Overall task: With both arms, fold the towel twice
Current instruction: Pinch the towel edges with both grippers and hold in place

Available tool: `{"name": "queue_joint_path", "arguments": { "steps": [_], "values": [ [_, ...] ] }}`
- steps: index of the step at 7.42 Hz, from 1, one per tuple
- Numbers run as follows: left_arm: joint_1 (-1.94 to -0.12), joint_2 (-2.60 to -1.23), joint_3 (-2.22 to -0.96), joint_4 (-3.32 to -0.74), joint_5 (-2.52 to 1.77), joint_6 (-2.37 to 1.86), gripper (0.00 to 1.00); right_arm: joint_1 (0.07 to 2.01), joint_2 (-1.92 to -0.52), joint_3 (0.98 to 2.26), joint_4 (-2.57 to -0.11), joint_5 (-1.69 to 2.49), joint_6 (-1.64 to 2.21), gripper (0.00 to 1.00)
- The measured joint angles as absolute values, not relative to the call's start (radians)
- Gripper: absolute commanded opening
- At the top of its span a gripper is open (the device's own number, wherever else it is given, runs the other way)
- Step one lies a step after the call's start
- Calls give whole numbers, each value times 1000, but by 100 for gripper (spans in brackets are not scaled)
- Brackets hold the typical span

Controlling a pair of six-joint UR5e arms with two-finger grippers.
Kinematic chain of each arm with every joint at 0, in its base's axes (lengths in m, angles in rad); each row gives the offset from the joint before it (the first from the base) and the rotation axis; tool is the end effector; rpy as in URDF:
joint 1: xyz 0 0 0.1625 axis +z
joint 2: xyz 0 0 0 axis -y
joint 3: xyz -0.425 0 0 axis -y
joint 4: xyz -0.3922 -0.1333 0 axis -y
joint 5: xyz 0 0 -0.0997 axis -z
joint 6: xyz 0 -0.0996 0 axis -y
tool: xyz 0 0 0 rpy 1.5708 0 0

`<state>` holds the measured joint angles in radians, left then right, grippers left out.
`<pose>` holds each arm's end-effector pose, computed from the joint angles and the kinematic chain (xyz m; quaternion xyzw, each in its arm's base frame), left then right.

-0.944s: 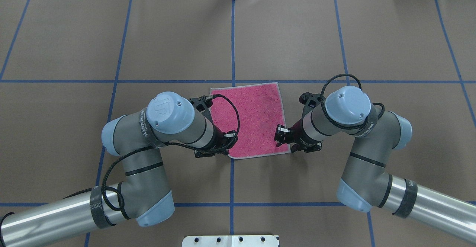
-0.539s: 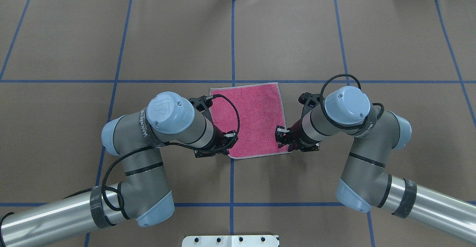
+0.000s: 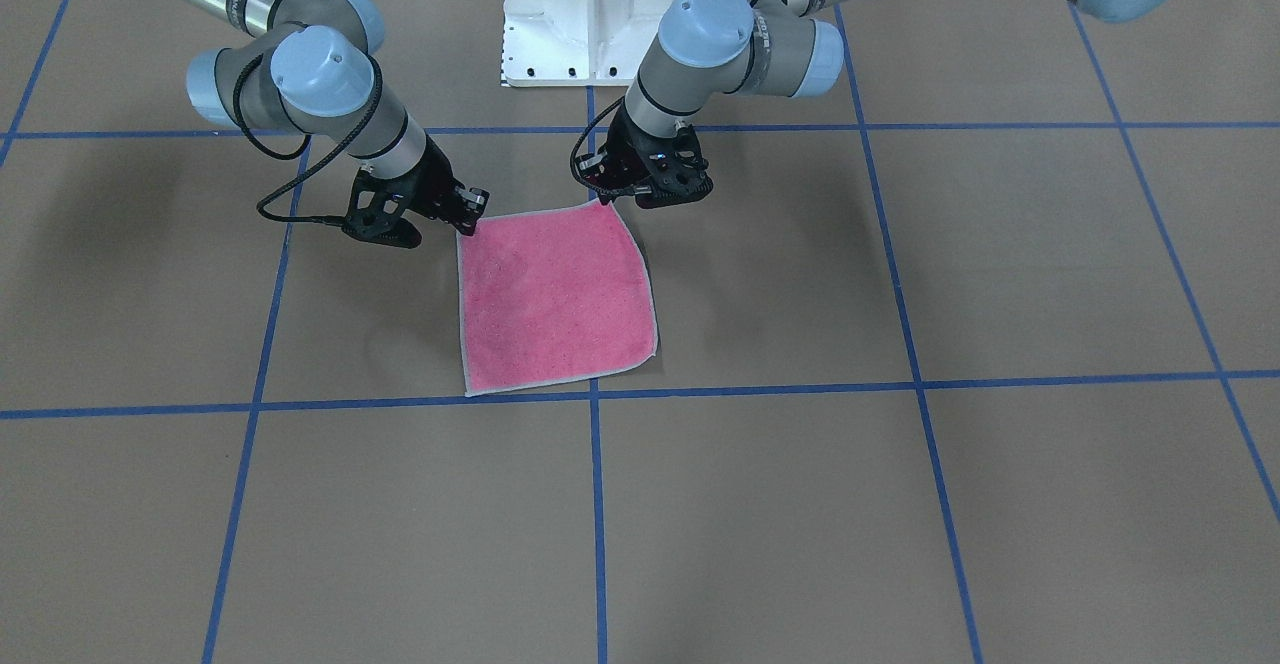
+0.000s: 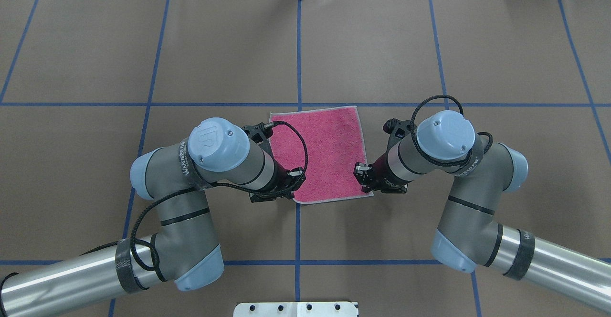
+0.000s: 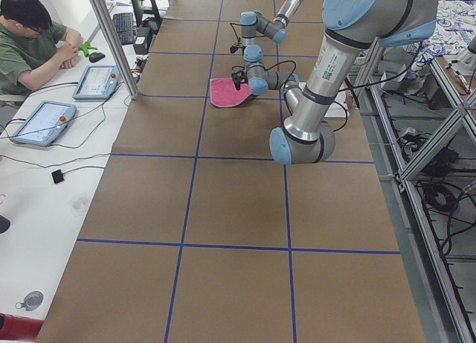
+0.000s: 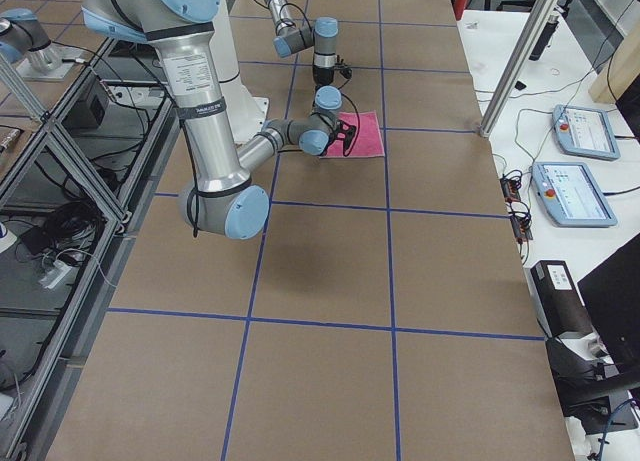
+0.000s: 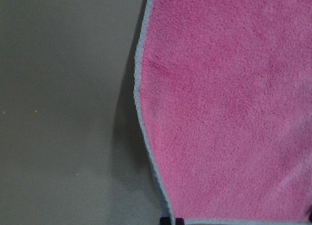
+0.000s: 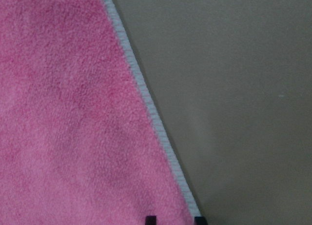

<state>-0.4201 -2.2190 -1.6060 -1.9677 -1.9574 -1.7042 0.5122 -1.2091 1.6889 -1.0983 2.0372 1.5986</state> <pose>0.5901 -0.3685 0.2092 -0.0910 0.5231 -0.1349 0.8366 -0.5045 -0.3852 0.3493 -0.0924 -0.4822 0.1286 0.8616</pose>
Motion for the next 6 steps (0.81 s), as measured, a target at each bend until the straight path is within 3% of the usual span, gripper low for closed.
{"name": "queue_joint_path", "arguments": {
  "steps": [2,6],
  "values": [
    [-420,-2222,-1606,-1974,-1957,-1705,0,514,-1212,1691,-1097,2038,1598,53],
    [-420,-2223,-1606,-1976,-1956,-1709,0,515,-1212,1691,-1097,2038,1598,59]
  ]
}}
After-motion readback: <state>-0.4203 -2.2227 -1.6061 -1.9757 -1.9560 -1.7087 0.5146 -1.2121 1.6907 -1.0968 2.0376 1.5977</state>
